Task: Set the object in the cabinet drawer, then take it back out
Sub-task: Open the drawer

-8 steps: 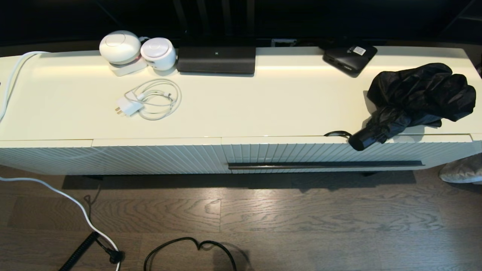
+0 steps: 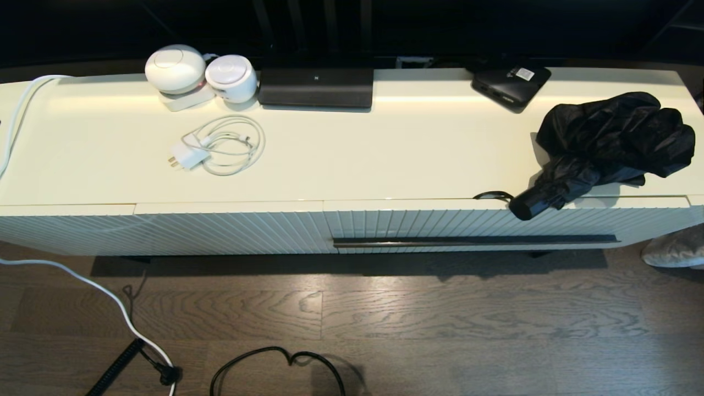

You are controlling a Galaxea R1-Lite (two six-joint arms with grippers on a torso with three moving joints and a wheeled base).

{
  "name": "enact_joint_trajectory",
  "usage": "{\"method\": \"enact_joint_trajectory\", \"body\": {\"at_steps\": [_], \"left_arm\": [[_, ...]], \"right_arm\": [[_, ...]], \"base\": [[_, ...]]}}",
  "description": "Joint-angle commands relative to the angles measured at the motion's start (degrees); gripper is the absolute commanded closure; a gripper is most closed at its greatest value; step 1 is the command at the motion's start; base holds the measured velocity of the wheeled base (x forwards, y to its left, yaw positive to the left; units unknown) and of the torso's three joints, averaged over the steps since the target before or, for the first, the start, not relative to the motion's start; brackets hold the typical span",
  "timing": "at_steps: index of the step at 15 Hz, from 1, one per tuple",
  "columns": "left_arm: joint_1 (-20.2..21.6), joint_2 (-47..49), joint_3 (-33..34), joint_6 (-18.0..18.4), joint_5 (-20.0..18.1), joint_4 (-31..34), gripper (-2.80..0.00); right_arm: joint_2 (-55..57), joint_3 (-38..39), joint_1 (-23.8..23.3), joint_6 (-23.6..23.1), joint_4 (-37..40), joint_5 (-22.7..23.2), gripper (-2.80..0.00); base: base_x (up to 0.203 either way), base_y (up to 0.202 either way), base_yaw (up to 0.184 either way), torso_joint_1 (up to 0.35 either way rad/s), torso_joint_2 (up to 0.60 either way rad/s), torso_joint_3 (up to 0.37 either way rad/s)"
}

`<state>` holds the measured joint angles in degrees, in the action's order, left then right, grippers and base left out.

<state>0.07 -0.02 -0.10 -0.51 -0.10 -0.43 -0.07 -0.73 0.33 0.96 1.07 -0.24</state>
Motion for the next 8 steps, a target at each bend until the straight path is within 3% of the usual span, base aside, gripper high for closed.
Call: {"method": "enact_joint_trajectory", "body": {"at_steps": [1,5,8], "left_arm": [[0.0,-0.1,0.0,0.0,0.0,0.0,0.0],[0.0,-0.1,0.0,0.0,0.0,0.0,0.0],[0.0,-0.1,0.0,0.0,0.0,0.0,0.0]], "right_arm": [[0.0,-2.8,0.0,0.1,1.7,0.2,0.0],[0.1,-15.2,0.0,0.5,16.1,1.1,0.0],[0.1,-18.9,0.1,0.5,18.5,3.3,0.0]], "base": [[0.0,0.0,0.0,0.0,0.0,0.0],[0.0,0.0,0.0,0.0,0.0,0.0],[0.0,0.0,0.0,0.0,0.0,0.0]]}}
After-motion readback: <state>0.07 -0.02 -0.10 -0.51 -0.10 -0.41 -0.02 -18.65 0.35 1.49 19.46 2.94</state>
